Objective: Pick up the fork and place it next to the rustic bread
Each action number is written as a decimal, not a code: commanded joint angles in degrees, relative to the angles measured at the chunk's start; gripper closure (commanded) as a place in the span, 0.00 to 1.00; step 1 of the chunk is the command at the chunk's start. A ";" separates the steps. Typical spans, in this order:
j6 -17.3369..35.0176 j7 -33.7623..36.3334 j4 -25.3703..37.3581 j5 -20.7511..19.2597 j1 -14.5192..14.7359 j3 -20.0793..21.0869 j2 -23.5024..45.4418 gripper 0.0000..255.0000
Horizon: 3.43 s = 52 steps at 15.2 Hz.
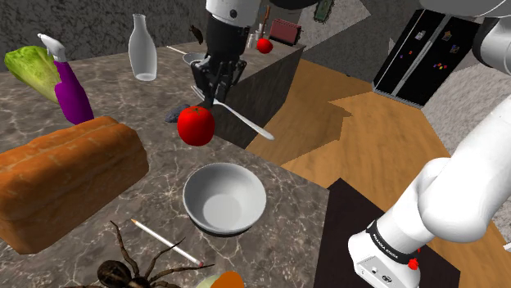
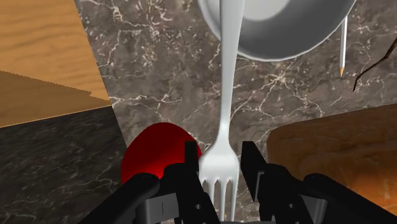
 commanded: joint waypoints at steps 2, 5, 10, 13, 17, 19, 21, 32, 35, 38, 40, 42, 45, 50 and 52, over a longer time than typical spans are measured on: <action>1.92 0.57 -1.02 -0.52 0.21 0.15 0.99 1.00; 4.20 0.69 -3.17 -0.62 0.20 0.13 1.13 1.00; 7.94 0.98 -6.46 -0.96 0.22 0.12 1.65 1.00; 10.15 1.22 -8.27 -1.25 0.26 0.11 2.12 1.00; 13.07 1.61 -10.48 -1.76 0.32 0.08 2.92 1.00; 14.52 1.85 -11.51 -2.06 0.36 0.06 3.40 1.00; 15.95 2.10 -12.48 -2.41 0.41 0.03 3.93 1.00; 23.67 3.97 -16.92 -4.97 0.86 -0.39 7.70 1.00; 25.71 4.62 -17.86 -5.87 1.04 -0.60 8.97 1.00; 27.71 5.32 -18.68 -6.86 1.27 -0.89 10.32 1.00; 28.12 5.47 -18.84 -7.07 1.33 -0.95 10.60 1.00; 28.12 5.47 -18.83 -7.08 1.33 -0.95 10.61 1.00; 28.12 5.47 -18.83 -7.07 1.33 -0.96 10.61 1.00; 28.31 5.43 -19.22 -6.99 1.28 -0.94 10.39 0.00; 28.12 5.47 -18.83 -7.07 1.33 -0.96 10.61 0.00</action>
